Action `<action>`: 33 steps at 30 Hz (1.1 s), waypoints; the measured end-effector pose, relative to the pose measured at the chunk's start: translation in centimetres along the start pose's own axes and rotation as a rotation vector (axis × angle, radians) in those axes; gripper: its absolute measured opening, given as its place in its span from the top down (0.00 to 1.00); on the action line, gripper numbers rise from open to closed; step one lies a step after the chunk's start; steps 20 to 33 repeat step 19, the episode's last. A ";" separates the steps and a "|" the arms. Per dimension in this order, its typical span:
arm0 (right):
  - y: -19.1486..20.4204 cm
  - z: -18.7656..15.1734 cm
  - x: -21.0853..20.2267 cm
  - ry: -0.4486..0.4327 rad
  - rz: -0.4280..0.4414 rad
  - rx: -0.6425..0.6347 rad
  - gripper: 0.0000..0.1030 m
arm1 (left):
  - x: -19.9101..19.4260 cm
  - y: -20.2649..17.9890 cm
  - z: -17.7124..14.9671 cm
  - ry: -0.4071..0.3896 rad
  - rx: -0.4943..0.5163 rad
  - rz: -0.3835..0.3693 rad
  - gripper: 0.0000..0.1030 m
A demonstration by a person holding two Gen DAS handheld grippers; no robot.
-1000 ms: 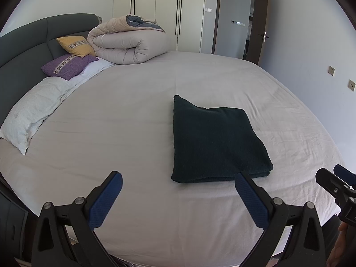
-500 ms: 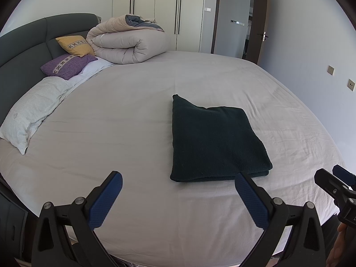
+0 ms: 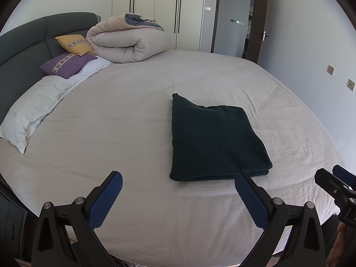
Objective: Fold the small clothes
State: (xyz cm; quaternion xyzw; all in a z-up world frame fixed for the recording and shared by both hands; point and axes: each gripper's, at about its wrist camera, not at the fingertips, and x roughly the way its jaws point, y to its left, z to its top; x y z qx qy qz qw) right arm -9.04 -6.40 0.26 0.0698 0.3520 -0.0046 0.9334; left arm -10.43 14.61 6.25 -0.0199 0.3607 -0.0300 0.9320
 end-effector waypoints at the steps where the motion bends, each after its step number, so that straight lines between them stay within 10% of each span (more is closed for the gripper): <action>1: 0.0 0.0 0.0 0.000 0.001 0.000 0.01 | 0.1 0.0 0.0 0.001 0.000 0.000 0.00; 33: 0.1 -0.8 0.7 0.013 0.009 0.004 0.01 | 0.3 0.2 0.0 0.000 0.010 0.000 0.00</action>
